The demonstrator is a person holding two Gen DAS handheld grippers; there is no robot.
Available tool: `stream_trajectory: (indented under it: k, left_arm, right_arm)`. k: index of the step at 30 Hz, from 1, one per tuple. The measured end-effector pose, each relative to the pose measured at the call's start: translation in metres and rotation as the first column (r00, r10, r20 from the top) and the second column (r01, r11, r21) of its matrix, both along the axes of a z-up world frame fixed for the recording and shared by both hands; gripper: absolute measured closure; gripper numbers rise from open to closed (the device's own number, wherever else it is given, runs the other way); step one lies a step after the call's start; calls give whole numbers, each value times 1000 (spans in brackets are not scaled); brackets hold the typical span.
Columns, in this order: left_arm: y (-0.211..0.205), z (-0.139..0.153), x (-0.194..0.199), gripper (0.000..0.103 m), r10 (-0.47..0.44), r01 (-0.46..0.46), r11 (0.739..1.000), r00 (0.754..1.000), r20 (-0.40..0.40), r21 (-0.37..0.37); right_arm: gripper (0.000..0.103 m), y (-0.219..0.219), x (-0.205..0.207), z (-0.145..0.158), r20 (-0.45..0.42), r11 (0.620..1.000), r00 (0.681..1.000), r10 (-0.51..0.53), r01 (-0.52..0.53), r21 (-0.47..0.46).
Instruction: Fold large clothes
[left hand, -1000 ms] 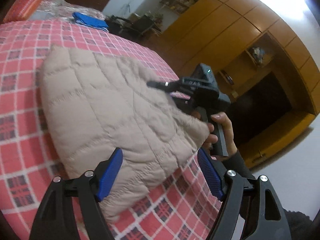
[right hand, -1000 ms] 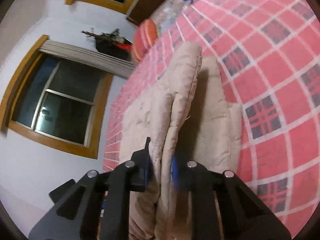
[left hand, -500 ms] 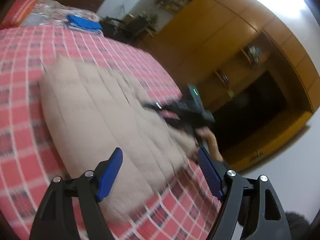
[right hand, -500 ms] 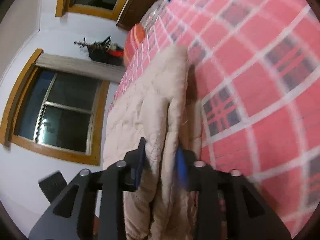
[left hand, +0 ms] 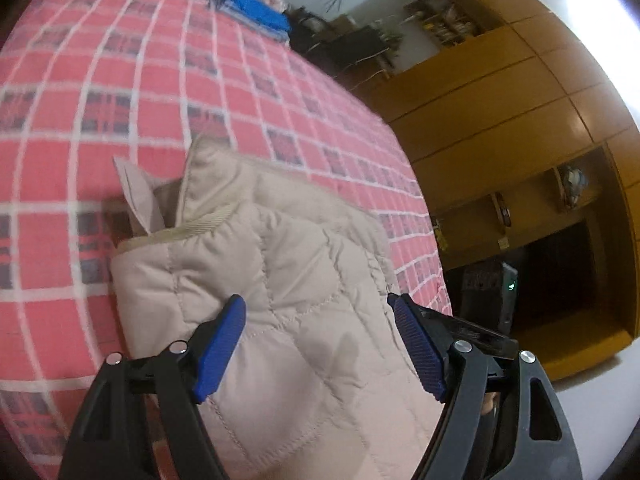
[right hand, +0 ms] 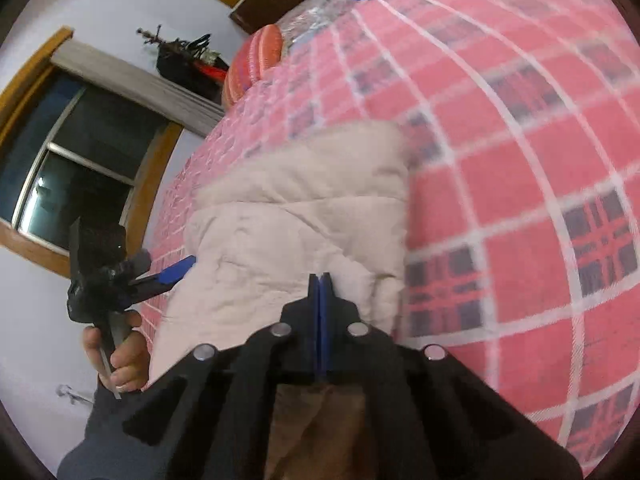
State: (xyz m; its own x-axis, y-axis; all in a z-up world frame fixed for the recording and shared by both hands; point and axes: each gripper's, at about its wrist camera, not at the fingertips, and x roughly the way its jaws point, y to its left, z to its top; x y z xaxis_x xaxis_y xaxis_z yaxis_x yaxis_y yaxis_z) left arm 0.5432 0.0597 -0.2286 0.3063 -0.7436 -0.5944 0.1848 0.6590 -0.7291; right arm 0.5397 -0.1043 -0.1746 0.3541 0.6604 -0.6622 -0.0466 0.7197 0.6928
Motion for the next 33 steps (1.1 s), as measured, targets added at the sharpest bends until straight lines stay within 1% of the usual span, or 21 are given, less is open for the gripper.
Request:
stream_trajectory:
  k: [1, 3, 5, 6, 9, 11, 13, 15, 16, 18, 20, 21, 22, 23, 25, 26, 28, 29, 31, 32, 33]
  left_arm:
    - [-2, 0, 0, 26, -1, 1, 1000, 1000, 0, 11]
    - [-1, 5, -2, 26, 11, -11, 1000, 1000, -6, 18]
    - [7, 19, -10, 26, 27, -27, 999, 1000, 2, -20]
    - [9, 29, -16, 26, 23, -22, 999, 1000, 20, -36]
    - [9, 59, -51, 26, -43, 48, 998, 992, 123, -36]
    - [2, 66, -79, 26, -106, 113, 993, 982, 157, -42]
    - [-6, 62, -97, 26, -156, 165, 986, 973, 171, -39]
    - [-16, 52, -106, 26, -178, 181, 984, 971, 158, -5]
    - [-19, 46, -106, 26, -177, 177, 984, 973, 146, 12]
    - [-26, 32, -103, 26, -178, 175, 984, 977, 117, 34]
    - [-31, 26, -102, 26, -180, 177, 984, 978, 105, 34]
    - [-35, 24, -103, 26, -184, 180, 983, 977, 110, 41]
    - [-41, 22, -105, 26, -192, 185, 980, 974, 123, 69]
    - [-46, 18, -106, 26, -197, 186, 978, 971, 132, 92]
    - [-50, 11, -110, 26, -185, 172, 979, 974, 130, 105]
    - [-51, 11, -110, 26, -176, 162, 980, 976, 127, 114]
    - [-45, 20, -111, 27, -143, 133, 986, 984, 108, 100]
    - [-43, 32, -116, 28, -137, 125, 987, 984, 117, 100]
    - [-41, 57, -138, 28, -173, 153, 981, 966, 190, 119]
    - [-41, 69, -153, 27, -204, 184, 977, 953, 225, 106]
    - [-42, 73, -162, 26, -220, 205, 975, 947, 235, 89]
  right_arm:
    - [103, -2, -1, -3, -8, 1000, 1000, -7, 8, 13]
    - [103, -5, -5, 4, -8, 1000, 1000, -18, 18, 8]
    - [91, -4, -18, 27, 37, 1000, 999, -12, 13, -27]
    - [89, -4, -28, 42, 67, 999, 998, 1, 2, -36]
    - [87, -1, -66, 82, 154, 999, 987, 52, -50, -18]
    - [86, 8, -92, 98, 193, 995, 976, 104, -103, -17]
    - [86, 21, -112, 106, 208, 988, 966, 154, -151, -33]
    - [86, 35, -127, 100, 201, 979, 959, 199, -185, -90]
    - [88, 37, -128, 94, 194, 974, 959, 206, -183, -131]
    - [92, 36, -130, 71, 142, 966, 971, 194, -164, -198]
    - [91, 30, -134, 53, 118, 955, 976, 183, -148, -259]
    - [90, 28, -137, 46, 109, 952, 979, 174, -139, -271]
    - [85, 25, -138, 35, 94, 957, 984, 152, -123, -261]
    - [85, 24, -141, 26, 92, 963, 987, 135, -108, -246]
    - [85, 26, -147, 17, 132, 960, 982, 132, -93, -264]
    - [85, 25, -149, 14, 134, 965, 984, 116, -79, -251]
    - [84, 23, -150, 20, 115, 968, 988, 106, -76, -240]
    - [82, 20, -153, 29, 112, 969, 989, 98, -69, -237]
    - [82, 10, -164, 56, 154, 977, 985, 73, -40, -211]
    - [82, 6, -174, 71, 183, 981, 981, 67, -31, -193]
    - [82, 7, -180, 79, 200, 982, 977, 69, -31, -187]
